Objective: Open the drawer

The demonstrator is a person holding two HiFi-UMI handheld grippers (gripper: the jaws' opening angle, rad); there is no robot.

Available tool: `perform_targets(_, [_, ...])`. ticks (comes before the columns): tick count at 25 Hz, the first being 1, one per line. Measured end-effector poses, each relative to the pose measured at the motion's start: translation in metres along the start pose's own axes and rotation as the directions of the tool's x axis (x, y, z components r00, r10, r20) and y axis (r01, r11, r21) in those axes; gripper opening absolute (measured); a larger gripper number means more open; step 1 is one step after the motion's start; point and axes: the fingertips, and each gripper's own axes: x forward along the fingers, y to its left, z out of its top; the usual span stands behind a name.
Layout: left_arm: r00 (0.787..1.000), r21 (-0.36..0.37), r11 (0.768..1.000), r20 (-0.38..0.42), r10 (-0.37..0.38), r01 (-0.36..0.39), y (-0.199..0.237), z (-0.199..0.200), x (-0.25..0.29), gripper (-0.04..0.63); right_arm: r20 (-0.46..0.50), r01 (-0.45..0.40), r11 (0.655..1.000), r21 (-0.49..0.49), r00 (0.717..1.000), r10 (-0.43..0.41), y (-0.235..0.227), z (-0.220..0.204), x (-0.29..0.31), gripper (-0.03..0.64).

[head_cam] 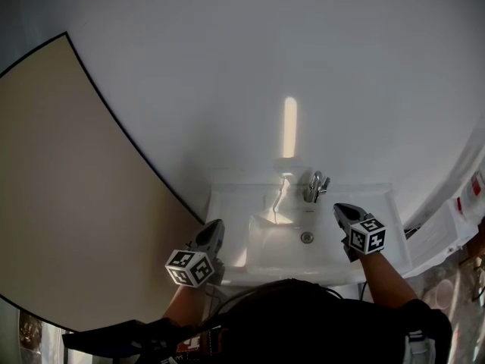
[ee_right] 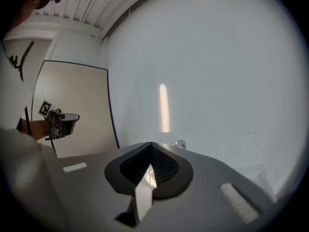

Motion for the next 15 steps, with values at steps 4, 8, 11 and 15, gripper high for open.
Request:
perform_targets(4, [1.0, -0.001, 1.0, 0.0, -0.027, 0.027, 0.002, -0.003, 0.007, -0.009, 0.001, 0.014, 1.0, 0.002, 1.0, -0.014, -0.001, -0.003, 0.001, 0.0])
perform_targets(8, [0.999, 0.002, 0.999, -0.008, -0.044, 0.044, -0.002, -0.003, 0.012, -0.009, 0.005, 0.019, 1.0, 0.004, 1.0, -0.019, -0.001, -0.002, 0.0, 0.0])
perform_targets(11, [0.999, 0.001, 0.999, -0.011, -0.048, 0.048, -0.001, -0.004, 0.012, -0.009, 0.005, 0.022, 1.0, 0.001, 1.0, -0.022, -0.001, -0.004, 0.0, -0.002])
perform_targets(15, [0.999, 0.005, 0.999, -0.012, -0.05, 0.05, 0.001, -0.002, 0.012, -0.009, 0.003, 0.025, 1.0, -0.001, 1.0, -0.025, -0.001, -0.004, 0.0, 0.0])
